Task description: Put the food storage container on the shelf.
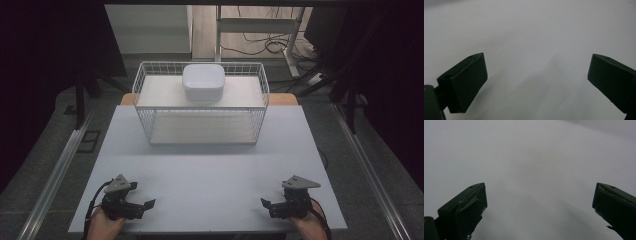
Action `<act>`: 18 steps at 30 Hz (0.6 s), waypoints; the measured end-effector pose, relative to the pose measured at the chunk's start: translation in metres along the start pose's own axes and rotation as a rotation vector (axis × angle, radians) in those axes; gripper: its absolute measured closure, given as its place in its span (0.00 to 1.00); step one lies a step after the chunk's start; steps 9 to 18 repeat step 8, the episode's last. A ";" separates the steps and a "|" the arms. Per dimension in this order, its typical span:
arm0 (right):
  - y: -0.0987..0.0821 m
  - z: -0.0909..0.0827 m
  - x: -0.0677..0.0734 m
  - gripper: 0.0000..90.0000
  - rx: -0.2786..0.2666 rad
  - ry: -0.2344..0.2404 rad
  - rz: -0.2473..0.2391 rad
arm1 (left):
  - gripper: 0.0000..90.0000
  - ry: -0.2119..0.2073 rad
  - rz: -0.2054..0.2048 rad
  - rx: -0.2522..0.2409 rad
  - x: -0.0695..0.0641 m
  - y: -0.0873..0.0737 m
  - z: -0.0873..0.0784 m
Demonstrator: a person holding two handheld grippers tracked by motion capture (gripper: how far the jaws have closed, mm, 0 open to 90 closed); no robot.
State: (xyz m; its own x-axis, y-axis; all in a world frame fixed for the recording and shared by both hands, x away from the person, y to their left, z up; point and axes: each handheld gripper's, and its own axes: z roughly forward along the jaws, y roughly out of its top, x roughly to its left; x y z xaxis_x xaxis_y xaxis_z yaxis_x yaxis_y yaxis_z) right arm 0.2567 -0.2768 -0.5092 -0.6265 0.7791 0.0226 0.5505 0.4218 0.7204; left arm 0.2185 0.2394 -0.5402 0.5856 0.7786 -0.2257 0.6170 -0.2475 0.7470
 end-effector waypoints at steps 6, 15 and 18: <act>-0.005 0.003 -0.001 0.00 0.062 0.010 0.019 | 0.02 -0.010 -0.026 -0.004 0.003 0.000 0.000; -0.005 0.003 -0.002 0.00 0.058 0.006 0.021 | 0.02 -0.009 -0.024 0.001 0.003 0.000 0.001; -0.005 0.003 -0.002 0.00 0.058 0.006 0.021 | 0.02 -0.009 -0.024 0.001 0.003 0.000 0.001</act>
